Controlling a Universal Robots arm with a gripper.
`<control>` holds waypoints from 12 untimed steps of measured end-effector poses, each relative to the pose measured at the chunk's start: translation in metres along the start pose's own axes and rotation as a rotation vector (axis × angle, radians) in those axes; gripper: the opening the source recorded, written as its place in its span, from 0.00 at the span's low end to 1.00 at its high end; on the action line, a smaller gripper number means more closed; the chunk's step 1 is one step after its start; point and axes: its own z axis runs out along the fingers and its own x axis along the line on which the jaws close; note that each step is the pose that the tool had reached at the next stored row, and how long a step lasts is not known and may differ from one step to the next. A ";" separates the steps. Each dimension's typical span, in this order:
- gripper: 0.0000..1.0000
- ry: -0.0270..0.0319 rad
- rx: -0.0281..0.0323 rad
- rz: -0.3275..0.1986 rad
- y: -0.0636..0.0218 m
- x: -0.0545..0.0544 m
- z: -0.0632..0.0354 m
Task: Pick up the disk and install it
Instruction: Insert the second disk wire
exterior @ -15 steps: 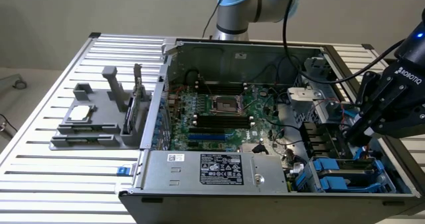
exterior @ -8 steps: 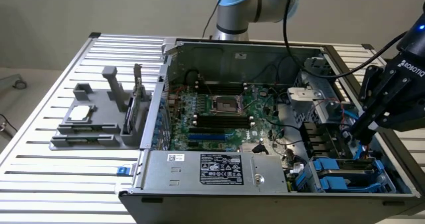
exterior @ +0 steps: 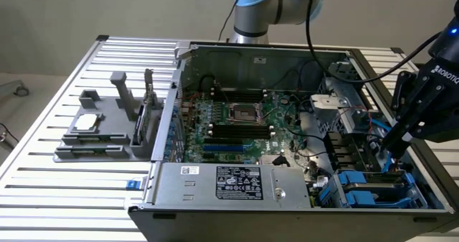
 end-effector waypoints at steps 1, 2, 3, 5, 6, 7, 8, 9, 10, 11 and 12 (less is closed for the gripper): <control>0.20 0.0005 -0.0037 0.001 -0.0008 0.000 0.0001; 0.20 0.0012 -0.0075 0.001 -0.0010 0.000 0.0002; 0.20 0.0018 -0.0116 0.002 -0.0012 0.000 0.0003; 0.20 0.0031 -0.0199 0.003 -0.0012 0.000 0.0007; 0.20 0.0040 -0.0235 0.003 -0.0011 0.000 0.0011; 0.20 0.0047 -0.0266 0.003 -0.0011 0.000 0.0015; 0.20 0.0051 -0.0295 0.003 -0.0010 0.000 0.0021; 0.20 0.0056 -0.0317 0.003 -0.0010 0.000 0.0030; 0.20 0.0058 -0.0338 0.002 -0.0009 0.000 0.0039; 0.20 0.0058 -0.0360 0.001 -0.0007 0.000 0.0047; 0.20 0.0054 -0.0381 -0.001 -0.0005 0.000 0.0054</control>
